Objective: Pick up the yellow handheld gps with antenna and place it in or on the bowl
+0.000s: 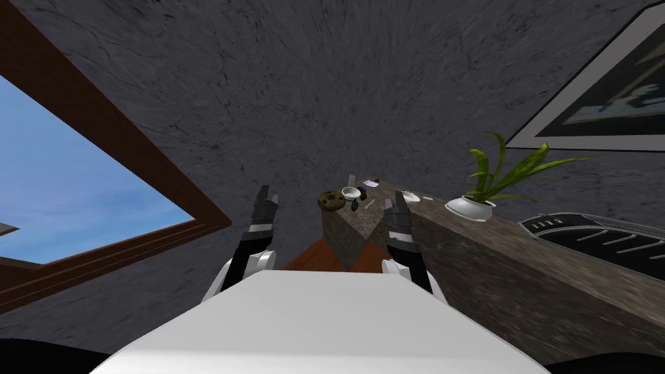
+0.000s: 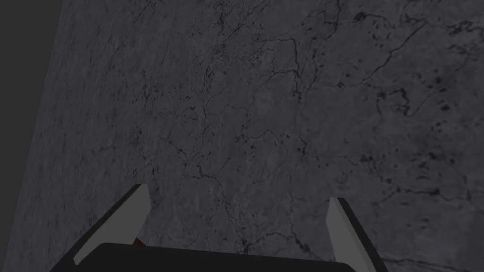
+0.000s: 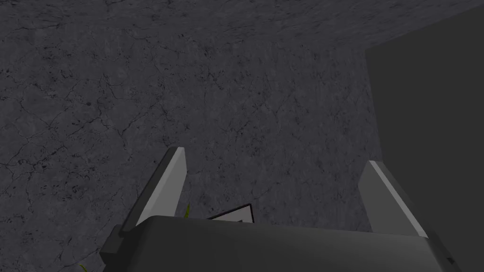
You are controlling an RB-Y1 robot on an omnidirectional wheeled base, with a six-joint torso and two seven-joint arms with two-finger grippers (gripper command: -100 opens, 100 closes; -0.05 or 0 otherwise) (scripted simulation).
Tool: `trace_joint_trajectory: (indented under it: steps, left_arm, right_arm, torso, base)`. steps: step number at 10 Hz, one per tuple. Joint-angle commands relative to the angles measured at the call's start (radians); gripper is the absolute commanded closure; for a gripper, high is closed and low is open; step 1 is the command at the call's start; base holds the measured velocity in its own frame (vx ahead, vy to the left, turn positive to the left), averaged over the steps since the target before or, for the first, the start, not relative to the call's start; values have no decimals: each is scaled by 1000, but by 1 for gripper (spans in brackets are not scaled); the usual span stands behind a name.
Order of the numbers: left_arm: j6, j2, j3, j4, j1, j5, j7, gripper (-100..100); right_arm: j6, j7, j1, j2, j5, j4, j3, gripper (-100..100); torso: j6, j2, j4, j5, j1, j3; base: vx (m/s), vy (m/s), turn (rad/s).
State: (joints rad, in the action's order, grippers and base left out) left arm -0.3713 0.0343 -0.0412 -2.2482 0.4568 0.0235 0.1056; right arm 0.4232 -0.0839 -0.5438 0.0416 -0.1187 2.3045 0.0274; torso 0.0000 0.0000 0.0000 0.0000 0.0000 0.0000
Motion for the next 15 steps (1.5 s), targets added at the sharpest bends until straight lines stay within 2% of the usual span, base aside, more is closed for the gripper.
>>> trace_joint_trajectory:
  steps: [1,3,4,7,8,12,13,15]
  left_arm:
    - [0,0,0,0,0,0,0,0]
    - [0,0,0,0,0,0,0,0]
    - [0,0,0,0,0,0,0,0]
    - [0,0,0,0,0,0,0,0]
    - [0,0,0,0,0,0,0,0]
    - [0,0,0,0,0,0,0,0]
    - [0,0,0,0,0,0,0,0]
    - [0,0,0,0,0,0,0,0]
  right_arm:
    - [-1,-3,-4,-46,4,-6,-4,-100]
    - [-4,-10,-14,-106,13,-19,-12,-100]
    - [-4,-10,-14,-114,13,-19,-12,-100]
    - [-10,-26,-36,-211,32,-49,-30,-100]
    - [-10,-26,-36,-220,32,-49,-30,-100]
    - [-23,-53,-70,-348,61,-101,-60,-100]
    - [-23,-53,-70,-358,61,-101,-60,-100]
    - [-30,-67,-86,-425,75,-128,-74,-100]
  torso:
    - [0,0,0,0,0,0]
    - [0,2,0,0,-2,1]
    - [0,4,1,-1,-3,2]
    - [0,5,1,-1,-3,3]
    - [0,6,1,-1,-4,3]
    - [0,7,2,-1,-4,4]
    - [0,7,2,-1,-5,4]
    - [0,5,1,-1,-3,3]
  base:
    - [-15,-11,48]
    - [-50,-34,83]
    - [-47,-28,30]
    - [-72,-33,112]
    - [-68,-38,40]
    - [-95,-44,149]
    - [-66,-45,63]
    - [-82,-30,144]
